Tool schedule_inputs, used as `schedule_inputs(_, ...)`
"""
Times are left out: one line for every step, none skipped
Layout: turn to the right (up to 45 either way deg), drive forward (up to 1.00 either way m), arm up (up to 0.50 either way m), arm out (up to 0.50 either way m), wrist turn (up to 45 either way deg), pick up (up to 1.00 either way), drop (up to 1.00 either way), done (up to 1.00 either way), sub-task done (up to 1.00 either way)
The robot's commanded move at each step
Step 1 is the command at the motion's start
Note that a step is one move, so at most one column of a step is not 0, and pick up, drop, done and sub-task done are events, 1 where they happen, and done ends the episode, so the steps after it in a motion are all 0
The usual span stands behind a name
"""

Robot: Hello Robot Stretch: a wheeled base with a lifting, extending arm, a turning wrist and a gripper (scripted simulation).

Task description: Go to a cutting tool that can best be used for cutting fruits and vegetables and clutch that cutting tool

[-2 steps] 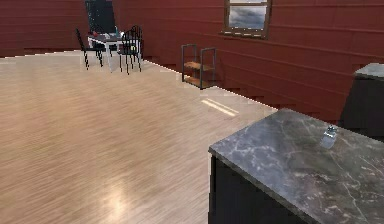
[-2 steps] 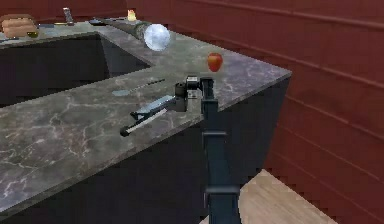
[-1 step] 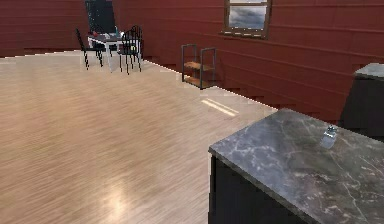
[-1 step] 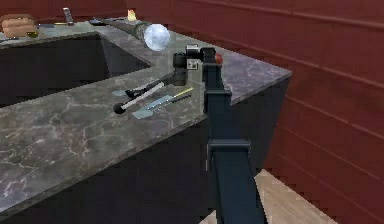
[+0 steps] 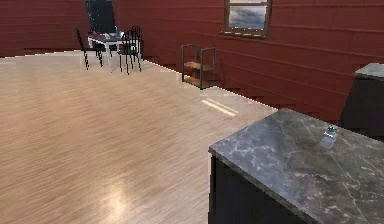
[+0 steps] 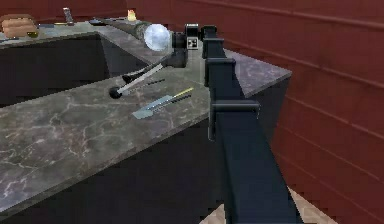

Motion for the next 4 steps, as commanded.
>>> schedule_inputs(0.0,0.0,0.0,0.0,-45.0,0.0,0.0,0.0,0.0)
schedule_inputs(0.0,0.0,0.0,-0.48,0.0,0.0,0.0,0.0,0.0)
schedule_inputs(45.0,0.0,0.0,0.0,0.0,0.0,0.0,0.0,0.0)
schedule_inputs(45.0,0.0,0.0,0.0,0.0,0.0,0.0,0.0,0.0)
